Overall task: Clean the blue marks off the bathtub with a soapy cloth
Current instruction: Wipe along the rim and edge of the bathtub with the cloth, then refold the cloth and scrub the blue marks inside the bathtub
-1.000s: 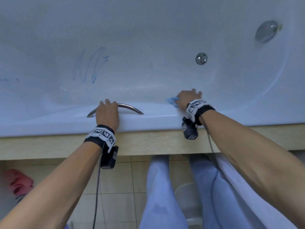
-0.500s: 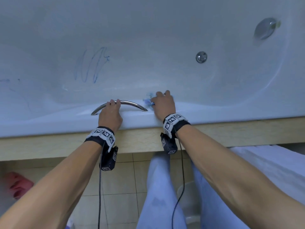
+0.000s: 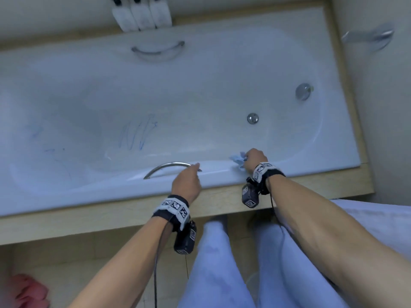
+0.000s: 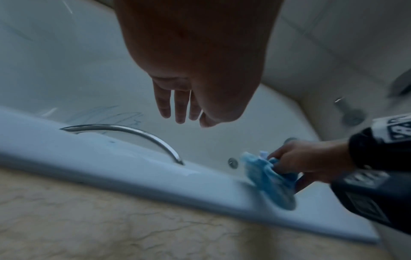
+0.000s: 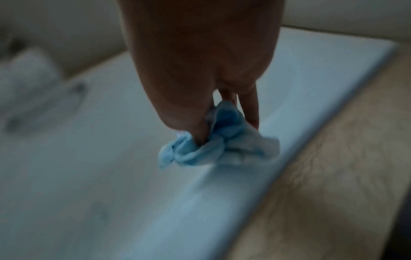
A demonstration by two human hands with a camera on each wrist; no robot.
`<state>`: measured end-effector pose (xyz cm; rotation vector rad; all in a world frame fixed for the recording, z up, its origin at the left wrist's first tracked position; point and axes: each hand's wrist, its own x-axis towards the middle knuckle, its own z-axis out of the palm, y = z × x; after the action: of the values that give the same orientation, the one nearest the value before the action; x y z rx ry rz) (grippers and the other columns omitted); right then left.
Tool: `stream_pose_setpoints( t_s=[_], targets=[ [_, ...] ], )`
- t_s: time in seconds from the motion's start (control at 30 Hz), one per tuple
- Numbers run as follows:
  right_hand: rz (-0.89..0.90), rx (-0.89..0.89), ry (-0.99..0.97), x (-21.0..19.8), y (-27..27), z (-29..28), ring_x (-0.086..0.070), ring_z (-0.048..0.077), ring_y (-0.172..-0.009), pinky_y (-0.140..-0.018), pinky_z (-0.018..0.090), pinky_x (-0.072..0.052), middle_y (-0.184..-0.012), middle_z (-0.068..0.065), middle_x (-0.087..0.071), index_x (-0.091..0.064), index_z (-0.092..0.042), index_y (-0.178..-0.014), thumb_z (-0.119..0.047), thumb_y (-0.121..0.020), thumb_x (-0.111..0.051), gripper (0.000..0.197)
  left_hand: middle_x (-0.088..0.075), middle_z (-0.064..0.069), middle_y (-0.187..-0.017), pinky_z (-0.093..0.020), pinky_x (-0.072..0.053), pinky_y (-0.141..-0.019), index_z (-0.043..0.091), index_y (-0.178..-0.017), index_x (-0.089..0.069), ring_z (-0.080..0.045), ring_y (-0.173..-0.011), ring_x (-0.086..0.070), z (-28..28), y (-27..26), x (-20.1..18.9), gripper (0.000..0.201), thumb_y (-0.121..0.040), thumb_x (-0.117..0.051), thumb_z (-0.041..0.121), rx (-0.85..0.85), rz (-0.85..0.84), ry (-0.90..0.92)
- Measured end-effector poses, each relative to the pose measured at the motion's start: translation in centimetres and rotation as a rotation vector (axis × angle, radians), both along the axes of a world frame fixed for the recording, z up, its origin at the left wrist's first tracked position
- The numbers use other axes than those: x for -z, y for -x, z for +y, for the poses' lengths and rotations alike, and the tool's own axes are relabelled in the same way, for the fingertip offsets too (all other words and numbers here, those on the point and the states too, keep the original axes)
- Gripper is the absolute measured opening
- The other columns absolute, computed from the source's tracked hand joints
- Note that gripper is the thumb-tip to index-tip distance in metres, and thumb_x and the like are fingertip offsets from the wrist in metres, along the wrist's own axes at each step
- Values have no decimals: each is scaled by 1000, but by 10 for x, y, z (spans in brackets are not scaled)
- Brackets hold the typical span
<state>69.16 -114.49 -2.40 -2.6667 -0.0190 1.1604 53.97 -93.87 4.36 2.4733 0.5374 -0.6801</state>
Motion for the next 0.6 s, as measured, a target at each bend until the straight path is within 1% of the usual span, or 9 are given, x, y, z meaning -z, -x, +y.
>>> stream_pose_setpoints(
  t_s=[0.03, 0.1, 0.17, 0.2, 0.23, 0.33, 0.4, 0.5, 0.6],
  targets=[
    [27, 180, -103, -15, 0, 2, -64, 23, -93, -76, 30, -48, -91, 9, -65, -74, -8, -97, -11, -88, -67, 11, -54, -3, -141, -35, -47, -98, 22, -145, -44, -23, -126, -52, -4, 0, -14, 52, -95, -52, 17, 4, -38, 24],
    [79, 555, -415, -56, 7, 7, -62, 22, -87, -75, 33, -53, -86, 5, -64, -74, -10, -85, -3, -89, -61, 15, -50, -2, -146, -35, -42, -106, 20, -149, -40, -21, -132, -47, -9, -2, -48, 57, -94, -58, 25, 0, -128, 86],
    [186, 886, -783, -117, 18, 15, -67, 27, -85, -80, 45, -59, -94, 7, -71, -74, -12, -103, 3, -90, -57, 26, -49, -2, -147, -35, -40, -109, 20, -149, -38, -19, -134, -46, -9, -5, -88, 67, -90, -65, 35, -27, -214, 155],
    [229, 981, -950, -151, 22, 18, -68, 28, -89, -81, 48, -59, -99, 10, -72, -71, -11, -113, 4, -92, -54, 31, -50, -2, -145, -36, -42, -108, 20, -149, -38, -19, -132, -48, -7, -7, -111, 72, -87, -69, 40, -44, -250, 189],
    [255, 1036, -1087, -183, 26, 21, -68, 30, -95, -83, 49, -59, -105, 12, -71, -69, -11, -116, 5, -94, -51, 32, -52, -1, -144, -37, -45, -105, 21, -148, -38, -18, -129, -51, -5, -8, -134, 77, -83, -72, 44, -66, -287, 228],
    [281, 1081, -1349, -270, 35, 22, -60, 38, -118, -89, 52, -56, -125, 20, -65, -69, -10, -116, 1, -97, -47, 32, -52, 2, -143, -37, -55, -93, 24, -148, -38, -13, -119, -57, 0, -12, -212, 89, -74, -80, 50, -132, -403, 382],
    [292, 1042, -1452, -325, 46, 26, -56, 39, -127, -98, 55, -52, -136, 22, -60, -62, -8, -130, -9, -99, -47, 34, -54, 3, -141, -30, -55, -93, 25, -149, -37, -7, -117, -58, 2, -12, -265, 93, -71, -82, 51, -120, -490, 460],
    [308, 956, -1585, -392, 70, 31, -57, 38, -127, -104, 55, -49, -137, 22, -59, -56, -7, -138, -18, -102, -49, 38, -63, 6, -129, -23, -56, -89, 24, -146, -42, 0, -111, -61, 0, -4, -336, 90, -70, -86, 43, -55, -645, 511],
    [320, 884, -1649, -439, 93, 34, -56, 36, -129, -104, 53, -48, -140, 19, -58, -53, -8, -141, -23, -104, -45, 40, -70, 4, -114, -22, -59, -79, 14, -137, -54, -2, -99, -67, -1, 17, -387, 76, -71, -88, 31, -111, -844, 495]
  ],
)
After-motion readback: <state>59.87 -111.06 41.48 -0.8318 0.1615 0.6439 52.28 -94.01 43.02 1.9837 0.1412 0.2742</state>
